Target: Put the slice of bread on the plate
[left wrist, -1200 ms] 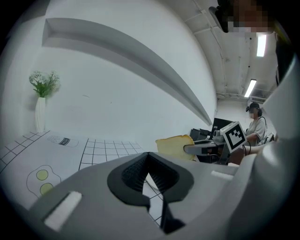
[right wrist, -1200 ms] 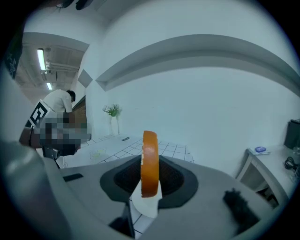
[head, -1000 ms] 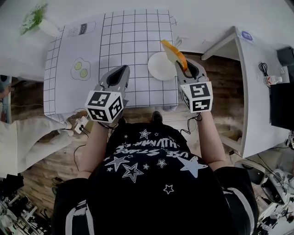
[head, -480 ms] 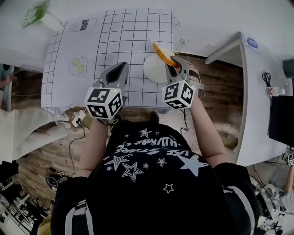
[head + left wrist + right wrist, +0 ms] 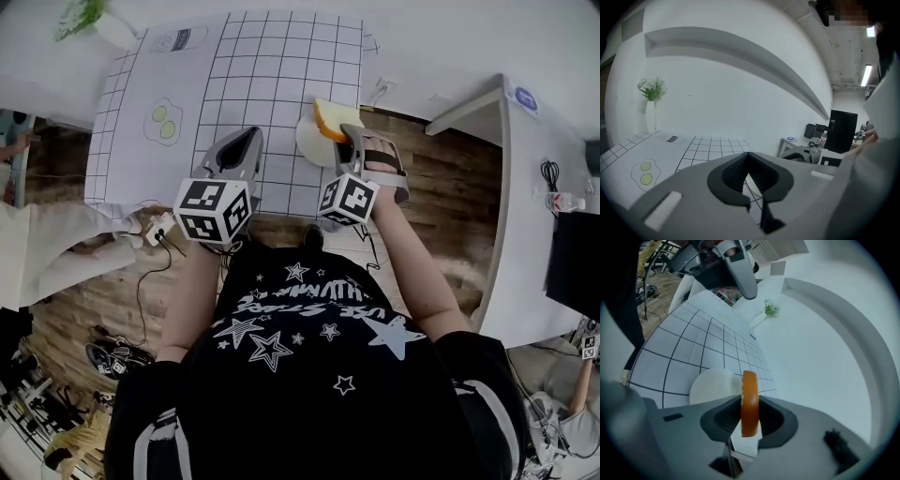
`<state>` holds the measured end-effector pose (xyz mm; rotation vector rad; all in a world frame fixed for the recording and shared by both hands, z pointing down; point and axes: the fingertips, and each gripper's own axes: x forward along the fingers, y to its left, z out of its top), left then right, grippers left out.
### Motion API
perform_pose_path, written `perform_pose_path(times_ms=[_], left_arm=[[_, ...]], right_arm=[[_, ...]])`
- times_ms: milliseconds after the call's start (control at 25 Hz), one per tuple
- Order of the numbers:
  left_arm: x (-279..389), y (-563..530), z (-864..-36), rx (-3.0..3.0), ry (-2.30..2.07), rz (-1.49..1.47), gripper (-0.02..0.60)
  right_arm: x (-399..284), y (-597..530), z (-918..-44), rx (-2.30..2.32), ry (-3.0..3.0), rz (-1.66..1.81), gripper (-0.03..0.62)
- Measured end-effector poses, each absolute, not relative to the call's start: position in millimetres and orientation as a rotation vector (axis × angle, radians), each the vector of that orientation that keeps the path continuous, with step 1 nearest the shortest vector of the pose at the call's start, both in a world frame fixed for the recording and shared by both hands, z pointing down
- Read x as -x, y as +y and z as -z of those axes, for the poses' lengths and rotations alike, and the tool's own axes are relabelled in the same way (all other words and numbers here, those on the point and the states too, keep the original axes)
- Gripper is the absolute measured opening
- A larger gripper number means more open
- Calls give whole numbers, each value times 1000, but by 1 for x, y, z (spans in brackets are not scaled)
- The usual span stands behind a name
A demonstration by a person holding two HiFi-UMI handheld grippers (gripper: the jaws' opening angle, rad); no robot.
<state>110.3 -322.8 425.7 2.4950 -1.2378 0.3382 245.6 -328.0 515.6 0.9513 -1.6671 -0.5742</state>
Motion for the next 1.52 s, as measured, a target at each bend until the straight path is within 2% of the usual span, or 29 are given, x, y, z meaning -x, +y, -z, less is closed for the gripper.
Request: perform_pose_path(times_ms=[720,1520], left_arm=[[-101,-303,-429,-2478,-1278,-336,9],[-91,-286,-439,-2442,-1286,-345,9]], right_arm=[[-229,-308,-535,-814,-1581,665,98],[-214,-280,-565,-690,-1756,403,163]])
